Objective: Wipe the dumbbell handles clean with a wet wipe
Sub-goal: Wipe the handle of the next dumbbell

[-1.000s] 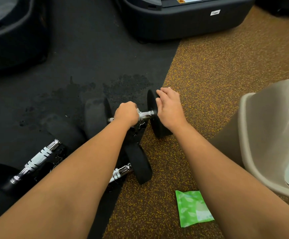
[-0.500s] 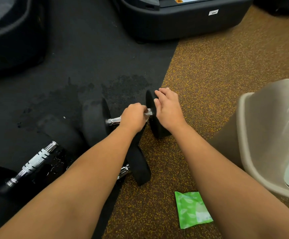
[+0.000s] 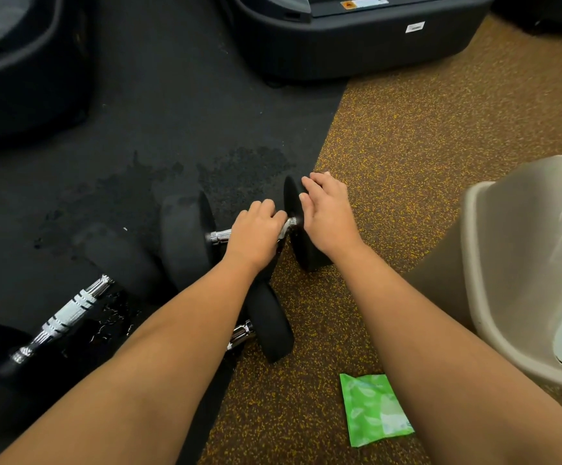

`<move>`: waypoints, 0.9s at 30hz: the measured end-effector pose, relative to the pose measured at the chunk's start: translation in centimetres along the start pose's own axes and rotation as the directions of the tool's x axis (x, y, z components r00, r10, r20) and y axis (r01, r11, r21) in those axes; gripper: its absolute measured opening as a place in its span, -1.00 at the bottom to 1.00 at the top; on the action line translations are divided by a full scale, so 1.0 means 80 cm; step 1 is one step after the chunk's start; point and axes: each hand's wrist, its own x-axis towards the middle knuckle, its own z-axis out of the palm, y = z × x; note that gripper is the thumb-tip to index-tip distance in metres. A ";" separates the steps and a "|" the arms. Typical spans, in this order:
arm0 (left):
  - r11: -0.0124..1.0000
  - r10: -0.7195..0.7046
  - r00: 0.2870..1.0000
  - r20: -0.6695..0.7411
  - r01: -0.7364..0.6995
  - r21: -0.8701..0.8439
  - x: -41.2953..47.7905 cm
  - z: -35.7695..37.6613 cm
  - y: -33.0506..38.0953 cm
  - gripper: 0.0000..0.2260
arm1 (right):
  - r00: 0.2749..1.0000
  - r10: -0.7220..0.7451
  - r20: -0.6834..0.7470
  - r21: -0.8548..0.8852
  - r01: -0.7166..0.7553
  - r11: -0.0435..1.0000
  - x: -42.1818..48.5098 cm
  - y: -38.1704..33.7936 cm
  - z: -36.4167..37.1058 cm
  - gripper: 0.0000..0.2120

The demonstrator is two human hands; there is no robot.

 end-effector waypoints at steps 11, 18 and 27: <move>1.000 0.018 1.000 -0.025 -0.018 0.012 0.010 0.005 0.013 -0.83 | 0.999 -0.006 -0.042 -0.007 0.006 1.000 -0.002 0.000 0.005 -0.67; 0.987 0.135 0.991 -0.005 -0.134 -0.089 0.008 0.003 0.003 -0.79 | 1.000 -0.023 -0.012 0.005 0.023 1.000 -0.001 0.005 0.002 -0.65; 0.970 0.242 0.965 0.097 -0.239 -0.046 -0.001 -0.009 0.000 -0.72 | 1.000 0.009 -0.008 0.020 -0.009 1.000 -0.002 0.000 0.000 -0.67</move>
